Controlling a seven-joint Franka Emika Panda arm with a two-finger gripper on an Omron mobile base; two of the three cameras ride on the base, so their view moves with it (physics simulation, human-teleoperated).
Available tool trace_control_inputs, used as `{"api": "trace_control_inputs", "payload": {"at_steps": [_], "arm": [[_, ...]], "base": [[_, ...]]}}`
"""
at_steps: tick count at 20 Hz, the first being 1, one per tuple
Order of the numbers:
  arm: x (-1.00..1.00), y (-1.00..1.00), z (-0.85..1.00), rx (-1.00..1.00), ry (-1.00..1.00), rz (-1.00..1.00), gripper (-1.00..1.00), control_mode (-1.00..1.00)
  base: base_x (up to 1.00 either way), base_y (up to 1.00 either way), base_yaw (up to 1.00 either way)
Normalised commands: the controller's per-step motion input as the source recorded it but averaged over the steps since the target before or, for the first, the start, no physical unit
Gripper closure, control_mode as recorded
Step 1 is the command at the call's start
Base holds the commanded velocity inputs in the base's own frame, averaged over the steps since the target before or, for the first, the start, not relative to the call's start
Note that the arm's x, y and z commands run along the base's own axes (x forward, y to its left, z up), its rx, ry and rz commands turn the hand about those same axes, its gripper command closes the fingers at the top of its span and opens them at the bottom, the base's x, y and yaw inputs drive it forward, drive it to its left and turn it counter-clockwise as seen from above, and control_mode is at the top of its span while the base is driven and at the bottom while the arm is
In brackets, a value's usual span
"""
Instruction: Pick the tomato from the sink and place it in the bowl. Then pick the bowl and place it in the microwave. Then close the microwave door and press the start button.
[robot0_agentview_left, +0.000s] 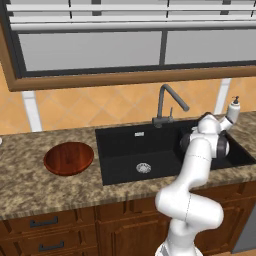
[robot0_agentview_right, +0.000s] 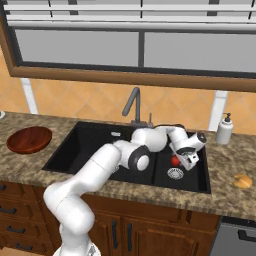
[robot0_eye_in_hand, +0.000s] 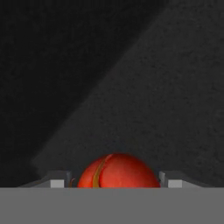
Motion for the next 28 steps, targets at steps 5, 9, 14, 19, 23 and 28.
{"api": "trace_control_inputs", "payload": {"at_steps": [5, 9, 14, 19, 23, 28], "arm": [[-0.94, 0.00, 0.29, 0.00, -0.01, -0.12, 1.00, -1.00], [-1.00, 0.00, 0.70, 0.00, -0.15, -0.18, 1.00, -1.00], [-0.79, 0.06, 1.00, 0.00, -0.25, -0.14, 1.00, -1.00], [-0.69, 0.21, 1.00, -0.01, -0.15, -0.16, 1.00, -1.00], [-0.56, 0.32, 1.00, 0.01, -0.05, -0.04, 1.00, -1.00], [-0.55, 0.73, 0.87, 0.04, 0.02, 0.00, 1.00, -1.00]], "base": [[0.00, 0.00, 0.00], [0.00, 0.00, 0.00], [0.00, 0.00, 0.00], [0.00, 0.00, 0.00], [0.00, 0.00, 0.00], [0.00, 0.00, 0.00]]}}
